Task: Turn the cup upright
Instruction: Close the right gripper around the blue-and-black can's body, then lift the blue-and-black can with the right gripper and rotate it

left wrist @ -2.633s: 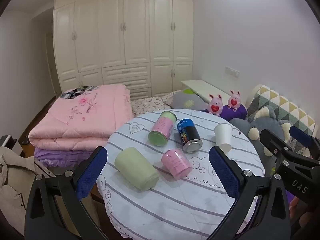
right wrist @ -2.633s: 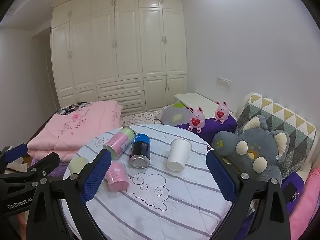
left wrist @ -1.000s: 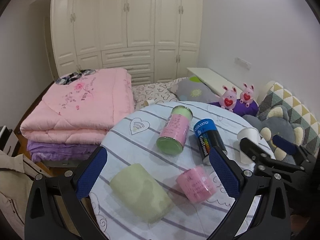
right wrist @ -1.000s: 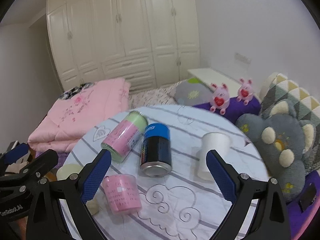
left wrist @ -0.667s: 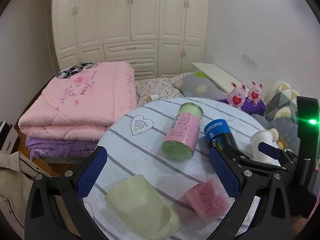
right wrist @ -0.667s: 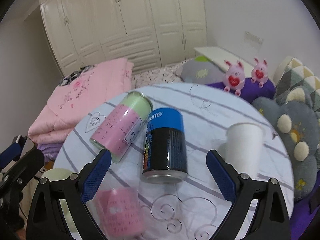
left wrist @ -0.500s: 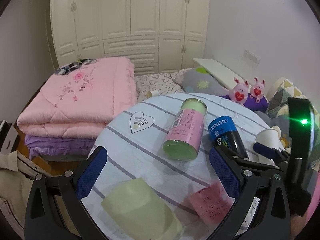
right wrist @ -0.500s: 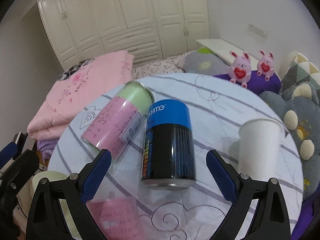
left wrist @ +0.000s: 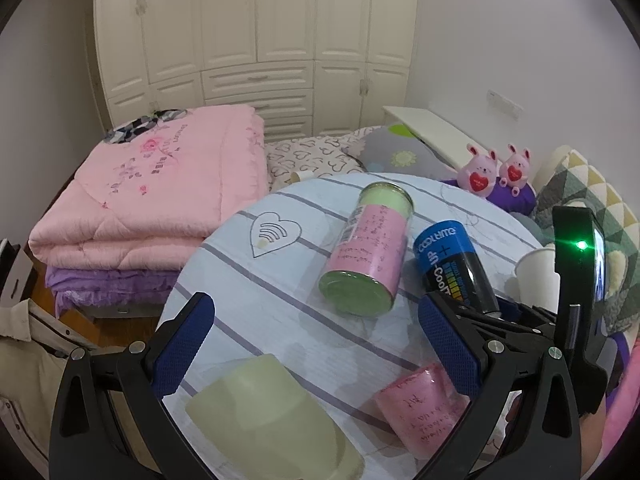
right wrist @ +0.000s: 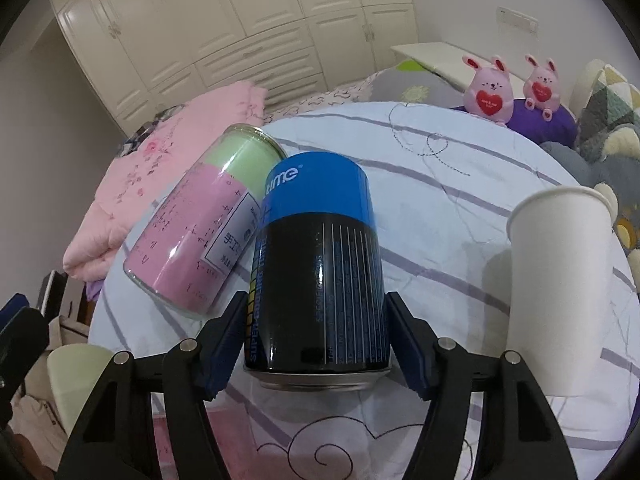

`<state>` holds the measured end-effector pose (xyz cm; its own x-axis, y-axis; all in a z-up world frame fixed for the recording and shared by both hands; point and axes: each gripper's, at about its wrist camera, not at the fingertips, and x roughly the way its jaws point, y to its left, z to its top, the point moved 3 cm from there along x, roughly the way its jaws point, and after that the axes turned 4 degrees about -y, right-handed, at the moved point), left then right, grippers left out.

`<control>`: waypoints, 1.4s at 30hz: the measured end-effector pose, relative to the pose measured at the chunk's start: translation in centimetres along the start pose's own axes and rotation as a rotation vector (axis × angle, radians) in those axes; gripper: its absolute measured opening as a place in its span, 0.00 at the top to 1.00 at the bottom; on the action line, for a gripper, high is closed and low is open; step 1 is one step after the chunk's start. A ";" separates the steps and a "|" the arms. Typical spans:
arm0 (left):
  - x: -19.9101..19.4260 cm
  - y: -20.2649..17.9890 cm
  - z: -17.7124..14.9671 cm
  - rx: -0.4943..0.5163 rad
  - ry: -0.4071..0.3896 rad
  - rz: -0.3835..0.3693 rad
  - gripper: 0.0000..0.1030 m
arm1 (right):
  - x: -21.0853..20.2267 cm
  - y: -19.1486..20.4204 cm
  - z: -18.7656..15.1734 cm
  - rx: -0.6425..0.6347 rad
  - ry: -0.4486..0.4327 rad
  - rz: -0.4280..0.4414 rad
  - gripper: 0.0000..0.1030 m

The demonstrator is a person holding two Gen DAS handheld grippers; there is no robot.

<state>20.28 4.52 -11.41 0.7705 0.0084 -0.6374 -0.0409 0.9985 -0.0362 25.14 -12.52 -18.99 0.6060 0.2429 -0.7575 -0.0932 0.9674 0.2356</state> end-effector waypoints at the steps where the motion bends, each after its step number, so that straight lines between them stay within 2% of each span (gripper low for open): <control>1: -0.2 -0.2 0.0 0.004 -0.001 -0.002 0.00 | -0.2 0.0 0.0 -0.002 -0.002 -0.004 0.34; 11: -3.0 -1.7 -0.2 0.025 -0.013 -0.018 0.00 | -3.0 -0.5 -1.5 -0.017 0.002 -0.034 0.34; 26: -9.8 -4.5 -4.3 0.064 -0.017 -0.041 0.00 | -9.5 -1.9 -8.2 0.002 0.013 -0.045 0.34; 34: -11.6 -5.8 -6.2 0.079 -0.005 -0.039 0.00 | -11.2 -2.0 -10.9 0.005 0.009 -0.026 0.34; 42: -11.9 -7.0 -7.6 0.099 0.026 -0.034 0.00 | -10.9 -2.3 -12.4 0.019 0.006 -0.011 0.34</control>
<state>6.57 -2.98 -9.41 0.7533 -0.0255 -0.6572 0.0489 0.9987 0.0173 8.96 -16.51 -18.89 0.6020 0.2329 -0.7638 -0.0715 0.9684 0.2389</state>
